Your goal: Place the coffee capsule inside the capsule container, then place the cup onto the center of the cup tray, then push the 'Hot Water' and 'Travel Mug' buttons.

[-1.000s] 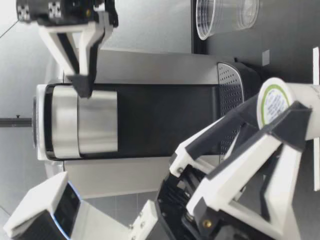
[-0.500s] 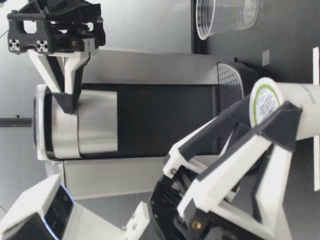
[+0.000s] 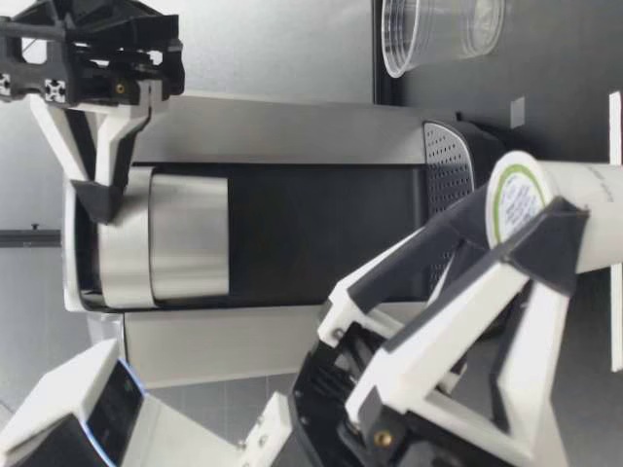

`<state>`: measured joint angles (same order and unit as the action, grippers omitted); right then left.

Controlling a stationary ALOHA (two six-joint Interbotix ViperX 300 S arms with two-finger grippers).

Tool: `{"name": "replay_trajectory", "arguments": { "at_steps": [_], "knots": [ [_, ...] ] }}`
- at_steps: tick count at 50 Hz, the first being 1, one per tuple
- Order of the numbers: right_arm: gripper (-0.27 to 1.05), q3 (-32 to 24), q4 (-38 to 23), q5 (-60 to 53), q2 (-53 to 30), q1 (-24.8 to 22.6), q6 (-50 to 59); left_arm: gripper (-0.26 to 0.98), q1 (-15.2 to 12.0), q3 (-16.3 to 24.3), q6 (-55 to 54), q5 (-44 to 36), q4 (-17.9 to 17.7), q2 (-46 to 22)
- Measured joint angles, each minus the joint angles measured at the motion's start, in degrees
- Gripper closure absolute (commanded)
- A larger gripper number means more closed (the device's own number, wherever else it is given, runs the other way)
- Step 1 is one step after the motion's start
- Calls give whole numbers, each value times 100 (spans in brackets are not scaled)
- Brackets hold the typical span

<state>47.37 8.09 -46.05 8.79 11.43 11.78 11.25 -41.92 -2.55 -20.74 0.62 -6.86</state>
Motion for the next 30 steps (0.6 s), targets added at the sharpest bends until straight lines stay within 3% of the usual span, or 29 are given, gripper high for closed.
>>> {"name": "replay_trajectory", "arguments": {
  "at_steps": [30],
  "knots": [
    [68, -545, -18, -281, 193, 299, -229, 20, 0, 0, -9, 0, 0, 0]
  ]
}}
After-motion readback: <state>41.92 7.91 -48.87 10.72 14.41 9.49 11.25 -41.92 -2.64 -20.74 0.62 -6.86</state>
